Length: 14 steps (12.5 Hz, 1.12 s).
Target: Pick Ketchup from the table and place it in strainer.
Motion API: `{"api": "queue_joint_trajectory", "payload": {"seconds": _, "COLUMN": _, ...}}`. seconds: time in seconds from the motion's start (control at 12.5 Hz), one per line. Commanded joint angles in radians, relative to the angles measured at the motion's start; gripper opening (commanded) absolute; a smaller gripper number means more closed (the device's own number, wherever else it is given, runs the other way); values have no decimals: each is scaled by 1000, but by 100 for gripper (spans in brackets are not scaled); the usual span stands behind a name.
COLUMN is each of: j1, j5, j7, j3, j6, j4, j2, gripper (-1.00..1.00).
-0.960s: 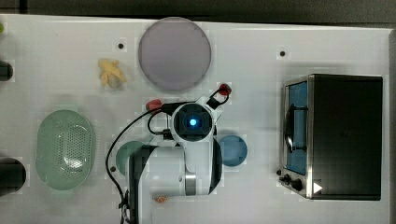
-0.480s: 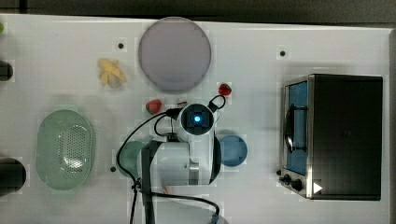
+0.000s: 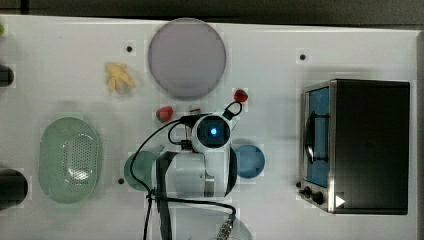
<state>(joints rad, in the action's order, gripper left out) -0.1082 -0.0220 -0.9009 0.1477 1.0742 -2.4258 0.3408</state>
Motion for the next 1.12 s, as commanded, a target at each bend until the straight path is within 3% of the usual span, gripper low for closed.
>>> {"api": "queue_joint_trajectory", "payload": {"seconds": 0.08, "j1": -1, "j5": -4, "j7": -34, "j3": 1, "j6": 19, "j4": 2, "j2": 7, "gripper": 24}}
{"api": "queue_joint_trajectory", "payload": {"seconds": 0.4, "j1": -4, "j5": -4, "j7": -33, "j3": -1, "j6": -43, "j4": 5, "j2": -109, "gripper": 24}}
{"api": "queue_joint_trajectory", "payload": {"seconds": 1.12, "j1": 26, "j5": -11, "j7": 44, "j3": 78, "j6": -498, "j4": 48, "j2": -568, "gripper": 24}}
